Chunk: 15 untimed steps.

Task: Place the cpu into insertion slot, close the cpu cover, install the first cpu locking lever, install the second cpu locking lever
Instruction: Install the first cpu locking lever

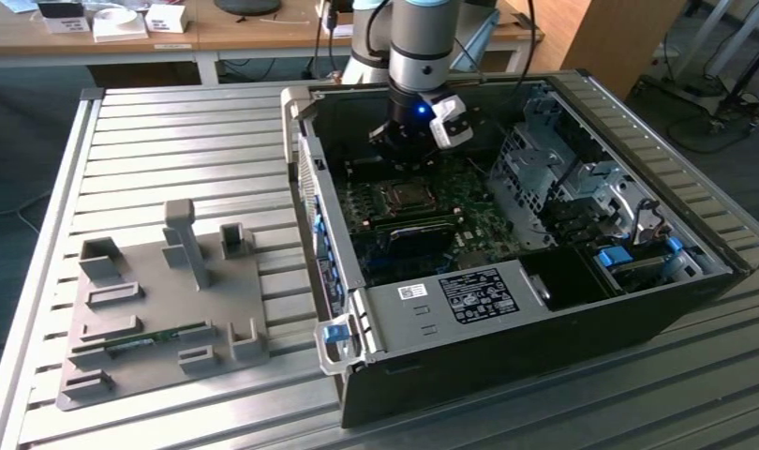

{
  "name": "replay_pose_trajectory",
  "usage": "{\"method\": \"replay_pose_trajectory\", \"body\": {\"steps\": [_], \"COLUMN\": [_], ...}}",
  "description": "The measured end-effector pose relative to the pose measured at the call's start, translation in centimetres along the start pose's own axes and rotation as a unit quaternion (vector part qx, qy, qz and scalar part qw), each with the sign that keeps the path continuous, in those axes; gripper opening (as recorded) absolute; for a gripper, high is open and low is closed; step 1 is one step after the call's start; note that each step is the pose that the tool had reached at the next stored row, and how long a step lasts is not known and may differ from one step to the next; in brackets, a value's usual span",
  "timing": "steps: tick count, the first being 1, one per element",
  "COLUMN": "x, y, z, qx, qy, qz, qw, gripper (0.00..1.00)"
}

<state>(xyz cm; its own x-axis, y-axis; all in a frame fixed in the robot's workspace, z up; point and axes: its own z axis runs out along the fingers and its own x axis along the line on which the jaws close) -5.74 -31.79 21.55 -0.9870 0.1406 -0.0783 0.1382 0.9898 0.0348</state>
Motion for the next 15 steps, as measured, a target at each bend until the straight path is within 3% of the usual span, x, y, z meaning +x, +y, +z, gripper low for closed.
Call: {"method": "replay_pose_trajectory", "body": {"steps": [6, 9, 12, 15], "x": [-0.02, -0.08, -0.17, -0.2], "y": [-0.14, -0.55, -1.2, -1.34], "z": [0.02, 0.01, 0.01, 0.02], "qx": [0.0017, 0.004, 0.0042, 0.0041], "qy": [0.0036, 0.0038, 0.0038, 0.0038], "qz": [-0.017, -0.019, -0.02, -0.02], "qw": [0.9998, 0.9998, 0.9998, 0.9998], "gripper": [0.11, 0.11, 0.11, 0.11]}}
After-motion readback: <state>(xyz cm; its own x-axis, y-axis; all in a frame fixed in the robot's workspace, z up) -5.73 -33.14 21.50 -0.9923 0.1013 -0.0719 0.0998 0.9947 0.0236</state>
